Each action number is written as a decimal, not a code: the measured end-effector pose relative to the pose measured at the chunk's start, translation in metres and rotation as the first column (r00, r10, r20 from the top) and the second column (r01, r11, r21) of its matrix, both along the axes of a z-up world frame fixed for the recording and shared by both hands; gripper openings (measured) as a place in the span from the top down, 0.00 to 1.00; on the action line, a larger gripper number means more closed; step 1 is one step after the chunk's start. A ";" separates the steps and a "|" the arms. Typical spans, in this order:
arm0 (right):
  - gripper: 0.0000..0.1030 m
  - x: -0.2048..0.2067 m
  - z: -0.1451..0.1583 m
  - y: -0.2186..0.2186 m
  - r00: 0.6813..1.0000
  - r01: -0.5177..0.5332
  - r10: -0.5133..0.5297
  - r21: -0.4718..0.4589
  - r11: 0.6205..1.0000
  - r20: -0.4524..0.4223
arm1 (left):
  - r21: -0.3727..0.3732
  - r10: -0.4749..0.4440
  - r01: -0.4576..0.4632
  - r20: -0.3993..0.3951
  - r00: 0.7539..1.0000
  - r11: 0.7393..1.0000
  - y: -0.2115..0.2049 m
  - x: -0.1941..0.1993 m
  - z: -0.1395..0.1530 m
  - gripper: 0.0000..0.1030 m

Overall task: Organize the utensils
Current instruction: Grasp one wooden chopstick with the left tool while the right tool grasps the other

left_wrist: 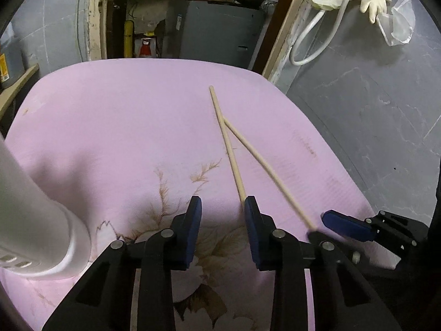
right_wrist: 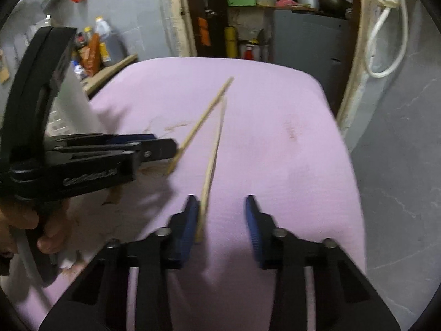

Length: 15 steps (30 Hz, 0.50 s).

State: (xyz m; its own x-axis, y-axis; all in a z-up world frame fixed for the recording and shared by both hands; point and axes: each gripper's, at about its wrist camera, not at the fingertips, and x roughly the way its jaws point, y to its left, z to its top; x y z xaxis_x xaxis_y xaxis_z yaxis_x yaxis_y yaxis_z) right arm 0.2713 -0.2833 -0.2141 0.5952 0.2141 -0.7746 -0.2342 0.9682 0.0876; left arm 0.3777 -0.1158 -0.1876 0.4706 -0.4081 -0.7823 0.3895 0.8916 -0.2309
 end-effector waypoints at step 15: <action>0.96 -0.031 0.013 -0.038 0.991 0.131 -0.130 -0.019 0.991 0.010 | 0.165 -0.038 0.040 -0.016 0.999 0.986 -0.033 -0.010 -0.012 0.98</action>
